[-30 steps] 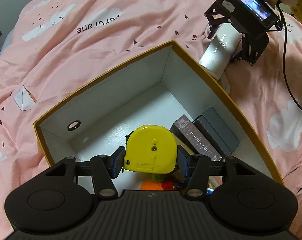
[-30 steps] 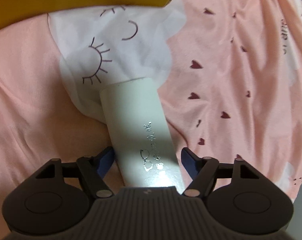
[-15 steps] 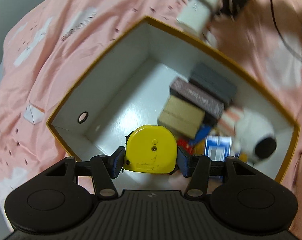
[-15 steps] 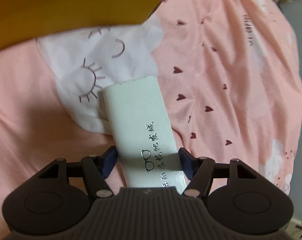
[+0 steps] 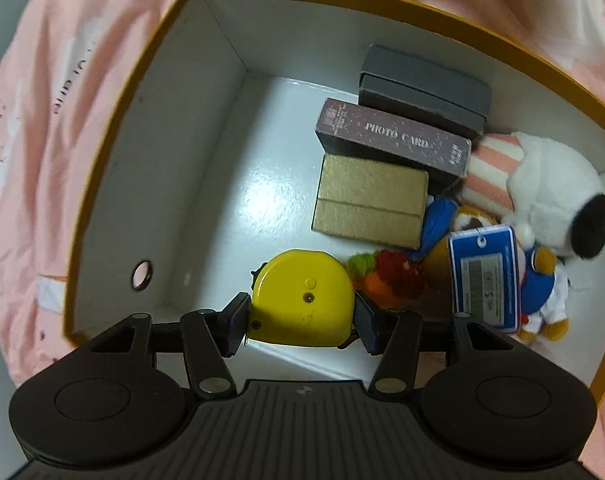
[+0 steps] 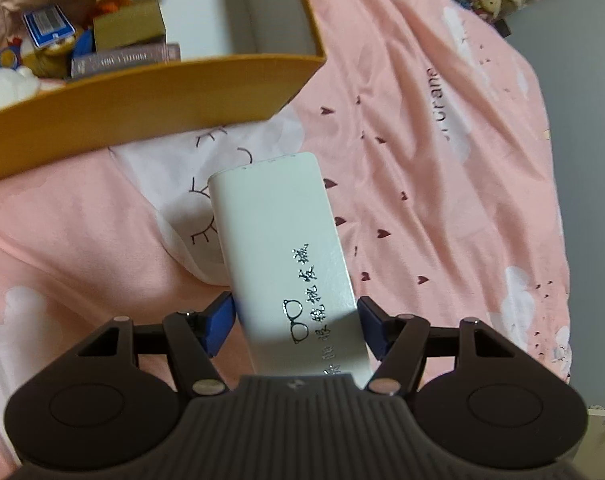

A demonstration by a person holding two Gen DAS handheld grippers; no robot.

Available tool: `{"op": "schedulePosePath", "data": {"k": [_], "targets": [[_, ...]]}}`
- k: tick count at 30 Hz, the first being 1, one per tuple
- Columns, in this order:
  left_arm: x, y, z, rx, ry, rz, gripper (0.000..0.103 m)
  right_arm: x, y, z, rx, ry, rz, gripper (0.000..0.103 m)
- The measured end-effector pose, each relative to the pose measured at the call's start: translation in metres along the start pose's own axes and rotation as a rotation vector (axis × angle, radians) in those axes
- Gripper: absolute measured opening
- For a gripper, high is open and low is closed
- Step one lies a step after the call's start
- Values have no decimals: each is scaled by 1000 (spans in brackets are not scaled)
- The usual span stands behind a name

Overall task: Organize objects
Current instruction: 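Carry tape measure into shoebox with left tool while right tool grasps white case, then open left tool to release the tape measure inside the shoebox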

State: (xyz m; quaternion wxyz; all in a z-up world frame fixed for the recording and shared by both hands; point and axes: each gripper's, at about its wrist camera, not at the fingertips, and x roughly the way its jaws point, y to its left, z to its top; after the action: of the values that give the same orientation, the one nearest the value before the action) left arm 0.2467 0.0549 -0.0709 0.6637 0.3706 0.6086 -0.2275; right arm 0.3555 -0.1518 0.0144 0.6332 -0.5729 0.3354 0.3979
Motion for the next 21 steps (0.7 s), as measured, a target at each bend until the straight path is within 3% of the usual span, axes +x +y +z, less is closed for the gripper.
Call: {"op": "schedulePosePath", "data": {"k": [11,21], "targets": [[19,20,8,28,-4,-101,63,-17,6,2,-10,-18,-30,67],[31,38,4,6,-23,-187,67,-34,8,26,-48,-38,-49,67]]}}
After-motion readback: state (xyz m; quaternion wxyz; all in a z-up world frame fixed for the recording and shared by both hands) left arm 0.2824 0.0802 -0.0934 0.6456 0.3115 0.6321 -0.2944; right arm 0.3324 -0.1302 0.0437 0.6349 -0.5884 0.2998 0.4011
